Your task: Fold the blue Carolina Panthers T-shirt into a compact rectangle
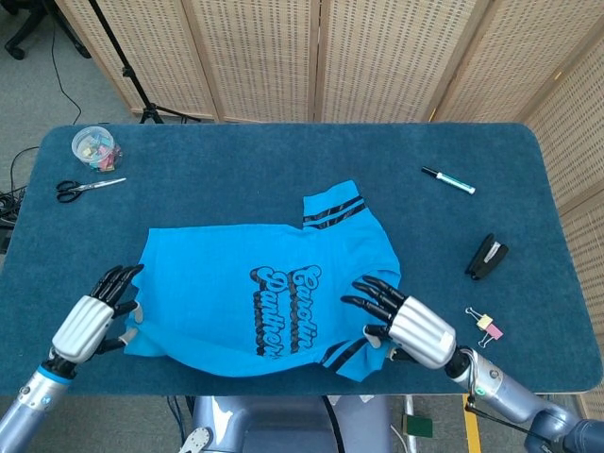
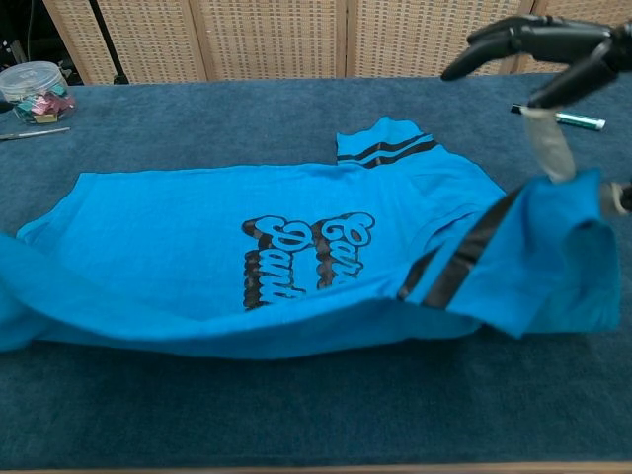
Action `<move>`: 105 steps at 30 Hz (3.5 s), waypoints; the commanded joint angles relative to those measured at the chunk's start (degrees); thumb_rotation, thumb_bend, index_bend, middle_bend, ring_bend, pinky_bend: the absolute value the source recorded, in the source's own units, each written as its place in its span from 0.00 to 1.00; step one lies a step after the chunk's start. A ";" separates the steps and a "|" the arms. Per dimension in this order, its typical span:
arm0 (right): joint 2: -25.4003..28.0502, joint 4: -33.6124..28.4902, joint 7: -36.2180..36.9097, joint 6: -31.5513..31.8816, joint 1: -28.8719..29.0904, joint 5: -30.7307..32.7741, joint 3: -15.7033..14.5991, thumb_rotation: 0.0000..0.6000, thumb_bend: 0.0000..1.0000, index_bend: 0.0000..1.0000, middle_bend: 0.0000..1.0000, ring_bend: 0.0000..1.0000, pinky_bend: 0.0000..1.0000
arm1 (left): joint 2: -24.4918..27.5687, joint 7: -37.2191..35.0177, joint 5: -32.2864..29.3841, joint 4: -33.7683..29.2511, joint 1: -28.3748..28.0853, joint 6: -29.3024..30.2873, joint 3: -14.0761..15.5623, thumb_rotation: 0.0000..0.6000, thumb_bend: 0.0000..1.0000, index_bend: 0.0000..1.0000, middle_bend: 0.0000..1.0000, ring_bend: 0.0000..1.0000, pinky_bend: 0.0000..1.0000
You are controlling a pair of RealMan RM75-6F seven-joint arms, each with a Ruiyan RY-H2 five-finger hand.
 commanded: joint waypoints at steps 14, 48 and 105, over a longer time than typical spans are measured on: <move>-4.68 6.61 7.50 -22.39 12.55 20.91 15.29 1.00 0.41 0.68 0.17 0.00 0.07 | 0.97 8.83 -21.69 -4.84 -12.81 -21.52 -14.84 1.00 0.62 0.73 0.00 0.00 0.00; -26.52 50.61 23.23 -45.67 24.61 28.88 16.81 1.00 0.41 0.68 0.17 0.00 0.07 | -10.55 30.35 -52.84 14.83 -25.00 -42.61 -19.58 1.00 0.20 0.00 0.00 0.00 0.00; -9.60 23.88 -0.37 -42.97 12.62 38.60 22.50 1.00 0.00 0.00 0.00 0.00 0.00 | 4.58 18.95 -36.04 -8.49 -13.26 -28.06 -14.43 1.00 0.21 0.00 0.00 0.00 0.00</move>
